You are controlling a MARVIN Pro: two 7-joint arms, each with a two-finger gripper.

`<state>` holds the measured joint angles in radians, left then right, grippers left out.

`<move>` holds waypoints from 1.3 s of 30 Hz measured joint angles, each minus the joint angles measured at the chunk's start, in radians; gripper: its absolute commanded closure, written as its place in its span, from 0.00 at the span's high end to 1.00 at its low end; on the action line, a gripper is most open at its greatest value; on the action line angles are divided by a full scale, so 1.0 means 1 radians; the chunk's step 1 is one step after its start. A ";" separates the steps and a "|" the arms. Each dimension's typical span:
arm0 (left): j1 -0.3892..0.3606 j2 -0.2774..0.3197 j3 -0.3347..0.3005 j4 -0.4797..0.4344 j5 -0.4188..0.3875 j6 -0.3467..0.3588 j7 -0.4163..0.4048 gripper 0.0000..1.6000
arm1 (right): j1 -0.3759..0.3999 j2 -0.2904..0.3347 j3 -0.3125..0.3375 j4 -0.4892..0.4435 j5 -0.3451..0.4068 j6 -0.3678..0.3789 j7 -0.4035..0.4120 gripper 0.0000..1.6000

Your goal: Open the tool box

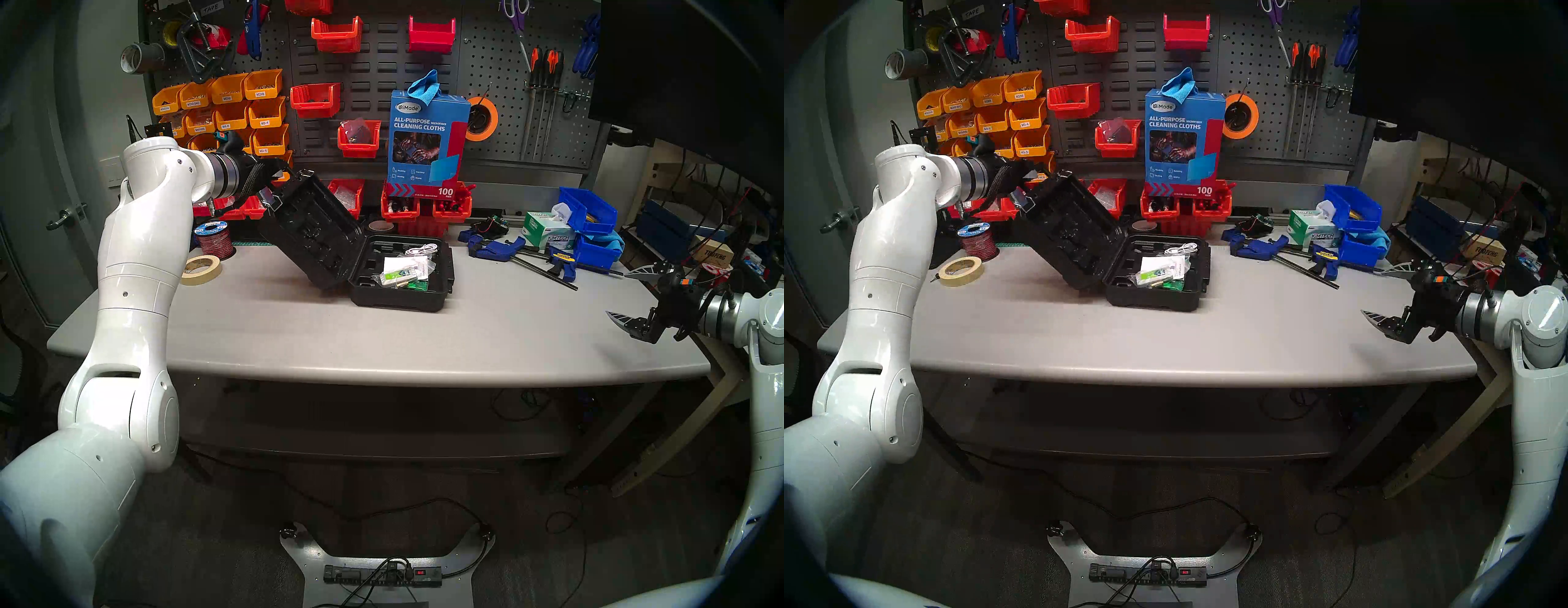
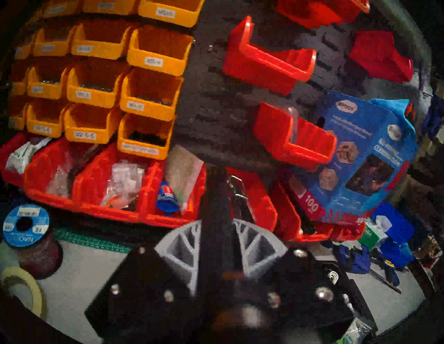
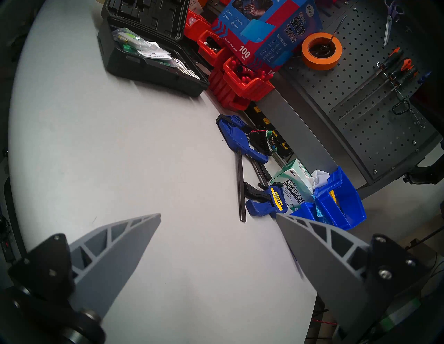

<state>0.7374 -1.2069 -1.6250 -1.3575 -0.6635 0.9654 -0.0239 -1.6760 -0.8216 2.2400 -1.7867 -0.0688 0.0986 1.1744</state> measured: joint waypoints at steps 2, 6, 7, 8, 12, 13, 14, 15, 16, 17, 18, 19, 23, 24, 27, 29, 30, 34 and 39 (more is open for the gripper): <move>0.033 -0.004 -0.024 -0.010 -0.004 0.000 0.039 0.00 | 0.000 0.000 0.000 0.000 0.000 0.000 0.000 1.00; 0.082 -0.007 -0.048 -0.013 -0.005 -0.001 0.086 0.00 | 0.000 0.000 0.000 0.000 0.000 0.000 0.000 1.00; 0.103 -0.009 -0.054 -0.011 -0.005 -0.001 0.104 0.00 | 0.000 0.000 0.000 0.000 0.000 0.000 0.000 1.00; 0.123 -0.011 -0.059 -0.007 -0.005 -0.002 0.118 0.00 | 0.000 0.000 0.000 0.000 0.000 0.000 0.000 1.00; 0.187 -0.017 -0.072 0.002 -0.006 -0.002 0.153 0.19 | 0.000 0.000 0.000 0.000 0.000 0.000 0.000 1.00; 0.201 -0.018 -0.075 0.002 -0.006 -0.002 0.160 0.29 | 0.000 0.000 0.000 0.000 0.000 0.000 0.000 1.00; 0.212 -0.018 -0.078 0.001 -0.006 -0.003 0.165 0.29 | 0.000 0.000 0.000 0.000 0.000 0.000 0.000 1.00; 0.222 -0.019 -0.081 0.000 -0.006 -0.004 0.170 0.98 | 0.000 0.000 0.000 0.000 0.000 0.000 0.000 1.00; 0.237 -0.019 -0.087 -0.007 -0.006 -0.004 0.176 1.00 | 0.000 0.000 0.000 0.000 0.000 0.000 0.000 1.00; 0.250 -0.018 -0.090 -0.015 -0.006 -0.004 0.179 1.00 | 0.000 0.000 0.000 0.000 0.000 0.000 0.000 1.00; 0.261 -0.018 -0.094 -0.022 -0.006 -0.004 0.182 1.00 | 0.000 0.000 0.000 0.000 0.000 0.000 0.000 1.00; 0.280 -0.016 -0.101 -0.039 -0.007 -0.005 0.184 1.00 | 0.000 0.000 0.000 0.000 0.000 0.000 0.000 1.00; 0.329 -0.003 -0.119 -0.096 -0.017 -0.005 0.172 1.00 | 0.000 0.000 0.000 0.000 0.000 0.000 0.000 1.00; 0.338 0.000 -0.123 -0.107 -0.018 -0.005 0.168 1.00 | 0.000 0.000 0.000 0.000 0.000 0.000 0.000 1.00; 0.365 0.011 -0.140 -0.147 -0.028 -0.010 0.143 1.00 | 0.000 0.000 0.000 0.000 0.000 0.000 0.000 1.00; 0.369 0.014 -0.150 -0.164 -0.034 -0.014 0.133 1.00 | 0.000 0.000 0.000 0.000 0.000 0.000 0.000 1.00; 0.369 0.016 -0.158 -0.177 -0.039 -0.018 0.125 1.00 | 0.000 0.000 0.000 0.000 0.000 0.000 0.000 1.00; 0.350 0.025 -0.190 -0.225 -0.063 -0.038 0.095 1.00 | 0.000 0.000 0.000 0.000 0.000 0.000 0.000 1.00; 0.303 0.040 -0.242 -0.301 -0.104 -0.069 0.051 1.00 | 0.000 0.000 0.000 0.001 0.000 0.000 0.000 1.00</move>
<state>1.0401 -1.1674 -1.8666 -1.6584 -0.7674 0.8962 0.0273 -1.6758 -0.8216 2.2397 -1.7862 -0.0685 0.0986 1.1746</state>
